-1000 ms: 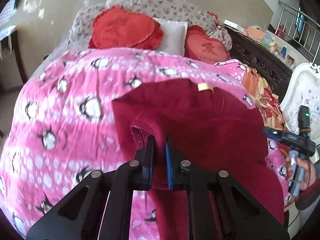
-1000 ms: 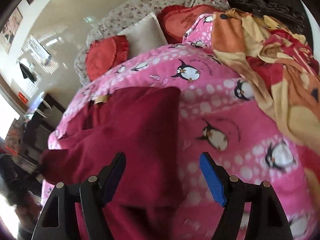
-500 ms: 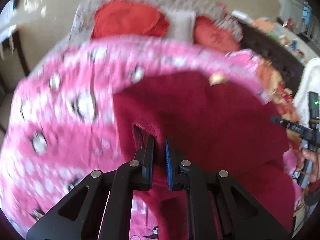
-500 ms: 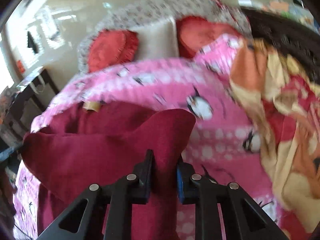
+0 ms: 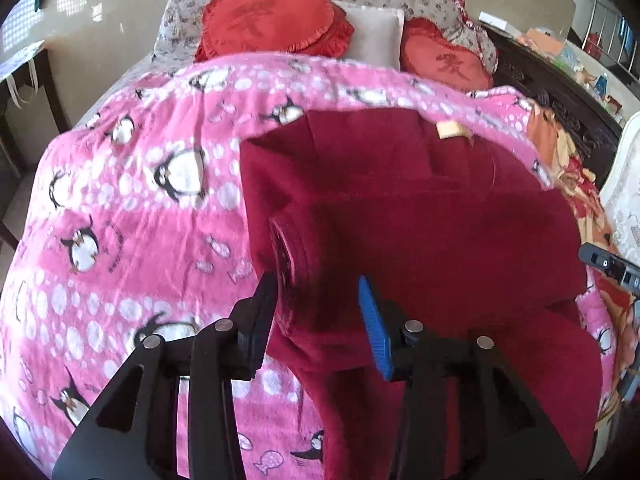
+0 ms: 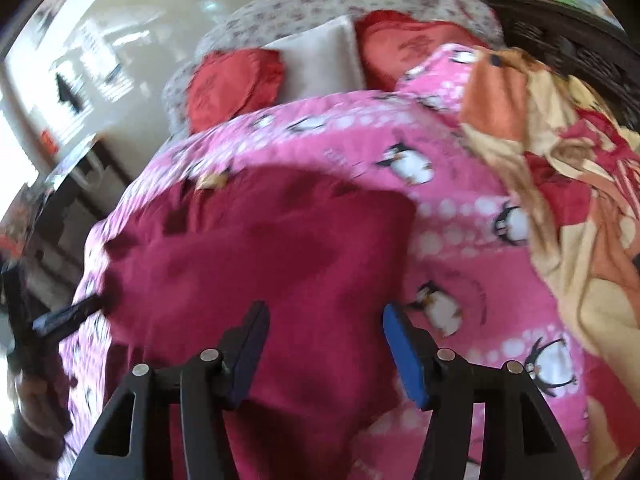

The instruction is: Fold small clothes

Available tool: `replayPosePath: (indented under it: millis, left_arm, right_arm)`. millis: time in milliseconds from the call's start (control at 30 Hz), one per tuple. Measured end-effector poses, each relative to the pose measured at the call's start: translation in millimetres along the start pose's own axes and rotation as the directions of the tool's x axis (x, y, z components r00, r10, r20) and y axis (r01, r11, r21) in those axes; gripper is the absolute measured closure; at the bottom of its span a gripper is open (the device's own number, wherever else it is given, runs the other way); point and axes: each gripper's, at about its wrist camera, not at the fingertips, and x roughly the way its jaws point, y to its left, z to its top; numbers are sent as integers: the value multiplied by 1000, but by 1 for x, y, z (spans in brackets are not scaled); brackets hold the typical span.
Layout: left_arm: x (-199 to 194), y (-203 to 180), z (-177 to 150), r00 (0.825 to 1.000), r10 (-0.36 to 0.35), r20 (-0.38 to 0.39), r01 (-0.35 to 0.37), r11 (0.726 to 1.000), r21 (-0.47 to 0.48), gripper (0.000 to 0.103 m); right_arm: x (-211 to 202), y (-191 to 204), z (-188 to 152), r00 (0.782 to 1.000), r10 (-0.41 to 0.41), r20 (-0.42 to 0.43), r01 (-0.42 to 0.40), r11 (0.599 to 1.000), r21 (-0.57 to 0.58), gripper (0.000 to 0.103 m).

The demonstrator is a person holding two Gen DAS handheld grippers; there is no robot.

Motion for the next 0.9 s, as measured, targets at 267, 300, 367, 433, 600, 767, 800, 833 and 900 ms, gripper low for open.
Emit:
replayPosePath:
  millis: [267,300,367,433,600,767,800,833,900]
  left_arm:
    - [9,-4,-15,997,28,-67,-30,999,-25,60]
    - [1,-4,-17,997,18,-74,-20,999,-30,60]
    - [-13,-4,-25,997,-8,-73,5,999,-32,60]
    - [-31,-5,-39,997,-31,-74,30,999,-21,60]
    - [-64,-5,-88,993,-22,-117,22,1000,-2,60]
    - [-79,-4,-127,983,-20,-184,14,999,-34,60]
    - [-82,-5,-133,981,-27,-190,20,999,-41,60]
    - [-84,-7,-140,980,-38,-198,29,999,-45,60]
    - [-86,-10,-148,977,-46,-209,37,998,-46,60]
  right_arm:
    - [20,-7,-13,991,-110,-82,108,994,-25,61]
    - [10,-9,-14,992,-102,-75,102,995,-12,61]
    - [-10,-13,-22,996,-47,-77,48,999,24,60]
    - [-28,-19,-37,994,55,-93,-47,996,79,56]
    - [-75,12,-89,973,203,-112,-202,979,22,56]
    - [-85,73,-118,945,293,-146,-306,949,-72,56]
    - [-86,79,-121,951,278,-138,-291,953,-81,56]
    - [-88,80,-123,955,270,-126,-281,956,-81,56]
    - [-95,73,-126,971,223,-88,-229,972,-62,56]
